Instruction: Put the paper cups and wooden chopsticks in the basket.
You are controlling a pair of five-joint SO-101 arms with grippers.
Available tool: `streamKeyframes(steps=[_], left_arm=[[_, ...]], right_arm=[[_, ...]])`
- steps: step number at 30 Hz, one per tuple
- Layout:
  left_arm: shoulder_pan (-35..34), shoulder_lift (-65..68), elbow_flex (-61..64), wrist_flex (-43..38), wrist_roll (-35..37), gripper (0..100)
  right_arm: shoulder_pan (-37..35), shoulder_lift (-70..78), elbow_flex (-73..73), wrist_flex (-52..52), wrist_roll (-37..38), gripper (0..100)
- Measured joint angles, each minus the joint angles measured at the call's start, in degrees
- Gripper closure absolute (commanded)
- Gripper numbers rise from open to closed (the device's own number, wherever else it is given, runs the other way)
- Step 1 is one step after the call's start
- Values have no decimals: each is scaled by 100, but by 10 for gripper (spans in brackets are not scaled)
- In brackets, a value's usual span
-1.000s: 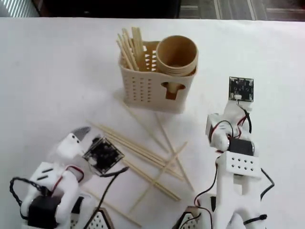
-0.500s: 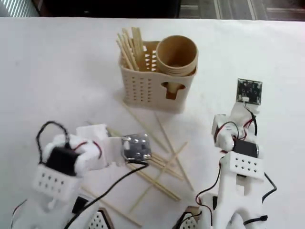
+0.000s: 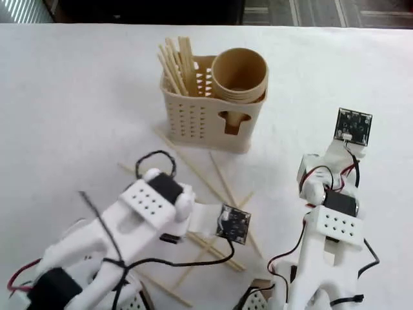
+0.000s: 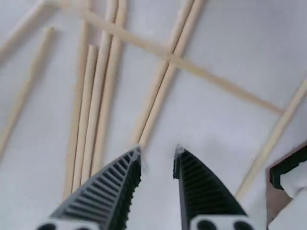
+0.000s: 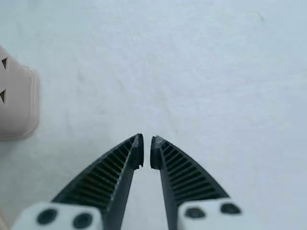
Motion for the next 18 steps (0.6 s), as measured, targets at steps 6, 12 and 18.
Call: streamKeyframes(steps=[6,12,18], left_arm=[[70,1213,-607,-9,-123,801],[70,1969,-1020,-18,-123,801],[79,2347,-1055,-308,-132,802]], right_arm=[[0,0,0,0,0,957],[0,0,0,0,0,957],[0,0,0,0,0,957]])
